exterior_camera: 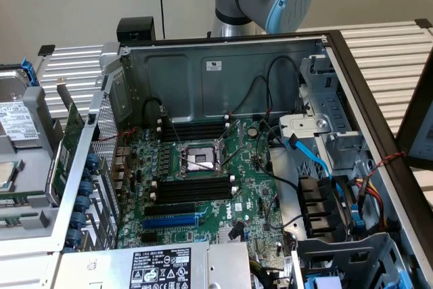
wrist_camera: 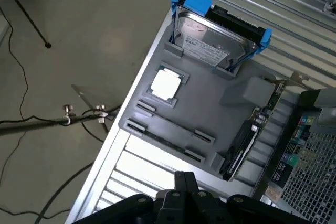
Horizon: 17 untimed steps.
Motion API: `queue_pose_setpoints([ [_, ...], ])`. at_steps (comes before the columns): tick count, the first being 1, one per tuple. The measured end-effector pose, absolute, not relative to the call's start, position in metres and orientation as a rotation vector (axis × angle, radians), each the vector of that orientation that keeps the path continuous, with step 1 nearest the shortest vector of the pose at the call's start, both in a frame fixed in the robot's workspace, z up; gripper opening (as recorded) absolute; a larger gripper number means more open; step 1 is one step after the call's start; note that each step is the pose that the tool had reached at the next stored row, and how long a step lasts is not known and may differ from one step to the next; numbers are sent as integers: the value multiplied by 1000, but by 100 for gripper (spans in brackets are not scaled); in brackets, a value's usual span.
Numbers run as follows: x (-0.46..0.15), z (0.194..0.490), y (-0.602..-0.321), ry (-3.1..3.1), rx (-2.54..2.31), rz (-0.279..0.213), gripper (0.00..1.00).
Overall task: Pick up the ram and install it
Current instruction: 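Pick up the ram and move it above insertion slot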
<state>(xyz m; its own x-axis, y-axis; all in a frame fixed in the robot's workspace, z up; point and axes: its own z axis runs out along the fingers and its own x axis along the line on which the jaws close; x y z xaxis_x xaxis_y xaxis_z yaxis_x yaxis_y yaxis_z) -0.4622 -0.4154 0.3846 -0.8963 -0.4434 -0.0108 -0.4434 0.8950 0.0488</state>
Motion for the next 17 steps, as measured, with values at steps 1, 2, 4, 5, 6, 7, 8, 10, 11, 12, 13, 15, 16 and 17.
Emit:
queue_pose_setpoints([
  [1,-462,385,-415,-3050,743,-78,11],
  [2,-462,385,-415,-3043,771,-78,11],
  [4,-462,385,-415,-3028,825,-78,11],
  [5,-462,385,-415,-3020,852,-78,11],
  [6,-462,385,-415,-3011,881,-78,11],
  [7,-462,385,-415,-3003,908,-78,11],
  [8,-462,384,-415,-2994,935,-78,11],
  [10,-462,384,-415,-2975,989,-78,11],
  [11,-462,384,-415,-2966,1015,-78,11],
  [12,-462,384,-415,-2956,1042,-78,11],
  [13,-462,384,-415,-2946,1068,-78,11],
  [15,-462,384,-415,-2925,1122,-77,11],
  [16,-462,384,-415,-2914,1149,-77,11],
  [17,-462,384,-415,-2903,1175,-77,11],
])
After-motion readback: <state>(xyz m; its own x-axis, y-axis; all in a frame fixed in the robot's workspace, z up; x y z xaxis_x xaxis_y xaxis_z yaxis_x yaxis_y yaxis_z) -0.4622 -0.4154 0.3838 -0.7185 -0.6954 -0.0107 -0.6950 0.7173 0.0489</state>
